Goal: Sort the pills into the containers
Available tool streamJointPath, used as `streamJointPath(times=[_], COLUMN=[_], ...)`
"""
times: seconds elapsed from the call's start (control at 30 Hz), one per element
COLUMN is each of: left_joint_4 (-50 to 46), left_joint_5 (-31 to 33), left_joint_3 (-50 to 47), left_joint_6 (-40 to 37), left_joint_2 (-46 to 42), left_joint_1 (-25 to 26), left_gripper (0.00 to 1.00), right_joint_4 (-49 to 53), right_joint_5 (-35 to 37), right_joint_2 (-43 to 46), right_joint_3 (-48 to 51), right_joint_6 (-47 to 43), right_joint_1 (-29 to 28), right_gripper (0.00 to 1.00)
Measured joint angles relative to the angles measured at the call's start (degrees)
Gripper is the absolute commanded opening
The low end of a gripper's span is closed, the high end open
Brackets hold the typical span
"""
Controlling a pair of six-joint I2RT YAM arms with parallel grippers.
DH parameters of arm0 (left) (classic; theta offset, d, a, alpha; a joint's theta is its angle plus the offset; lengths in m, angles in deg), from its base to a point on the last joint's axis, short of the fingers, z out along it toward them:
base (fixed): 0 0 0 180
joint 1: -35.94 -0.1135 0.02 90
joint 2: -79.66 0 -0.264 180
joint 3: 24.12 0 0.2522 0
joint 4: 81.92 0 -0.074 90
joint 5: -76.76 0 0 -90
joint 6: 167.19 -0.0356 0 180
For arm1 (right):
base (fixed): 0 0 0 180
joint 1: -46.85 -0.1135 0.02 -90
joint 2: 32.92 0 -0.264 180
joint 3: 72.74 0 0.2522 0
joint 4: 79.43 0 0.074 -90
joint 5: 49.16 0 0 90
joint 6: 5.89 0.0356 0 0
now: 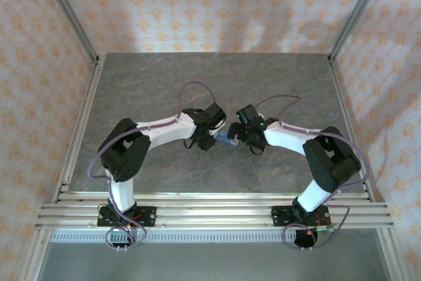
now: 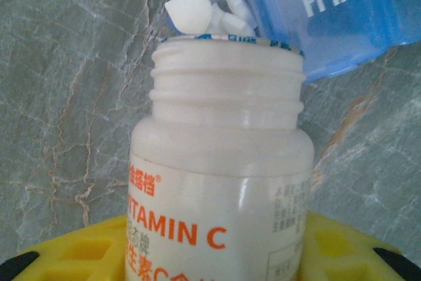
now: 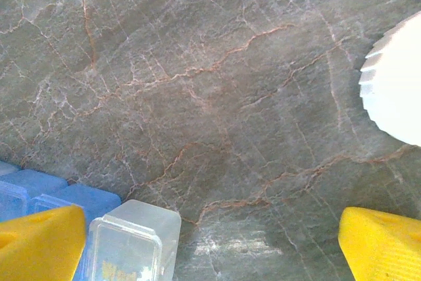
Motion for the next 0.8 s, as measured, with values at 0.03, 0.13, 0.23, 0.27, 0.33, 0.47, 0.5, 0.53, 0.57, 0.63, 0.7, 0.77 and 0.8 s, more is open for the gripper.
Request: streamJointPath(times=[0.03, 0.13, 0.23, 0.27, 0.33, 0.47, 0.5, 0.53, 0.57, 0.63, 0.7, 0.77, 0.8], left_joint_4=[1.09, 4.98, 8.50, 9.77, 12.00, 15.96, 17.07, 17.97, 18.91, 20.96, 23.43, 25.31, 26.69], left_joint_5=[-0.15, -0.94, -1.44, -1.49, -1.57, -1.57, -1.55, -1.55, -1.55, -1.53, -1.51, -1.49, -1.40], left_joint_3=[-0.76, -3.43, -6.56, -7.54, -9.27, -12.31, -13.00, -13.64, -14.32, -15.82, -17.81, -19.41, -20.44], left_joint_6=[0.00, 0.00, 0.00, 0.00, 0.00, 0.02, 0.00, 0.02, 0.09, 0.44, 0.66, 0.87, 0.94], left_joint_2=[-0.39, -1.77, -3.87, -4.63, -6.25, -9.75, -10.64, -11.39, -12.26, -13.90, -15.91, -17.59, -18.60], left_joint_1=[0.02, 0.00, 0.02, 0.02, 0.02, 0.02, 0.02, 0.02, 0.02, 0.02, 0.02, 0.02, 0.02], left_gripper=[0.00, 0.00, 0.00, 0.00, 0.00, 0.00, 0.00, 0.00, 0.00, 0.00, 0.00, 0.00, 0.00], right_joint_4=[0.00, 0.15, 0.20, 0.20, 0.22, 0.55, 0.61, 0.68, 0.83, 1.03, 1.38, 1.77, 2.01], right_joint_5=[-0.02, -0.02, 0.00, 0.00, -0.02, -0.02, -0.02, -0.02, -0.04, -0.07, -0.07, -0.11, -0.17], right_joint_2=[-0.04, -0.11, -0.15, -0.15, -0.17, -0.31, -0.35, -0.35, -0.37, -0.35, -0.35, -0.22, 0.02], right_joint_3=[-0.02, -0.17, -0.26, -0.26, -0.28, -0.57, -0.63, -0.70, -0.76, -0.94, -1.25, -1.55, -1.75], right_joint_6=[0.02, 0.24, 0.44, 0.44, 0.44, 0.46, 0.46, 0.46, 0.48, 0.48, 0.61, 0.63, 0.63], right_joint_1=[0.07, 0.09, 0.11, 0.09, 0.09, 0.11, 0.11, 0.11, 0.09, 0.09, 0.09, 0.09, 0.09], right_gripper=[0.98, 0.98, 0.98, 0.98, 0.98, 0.98, 0.98, 0.98, 0.98, 0.98, 0.98, 0.98, 0.98])
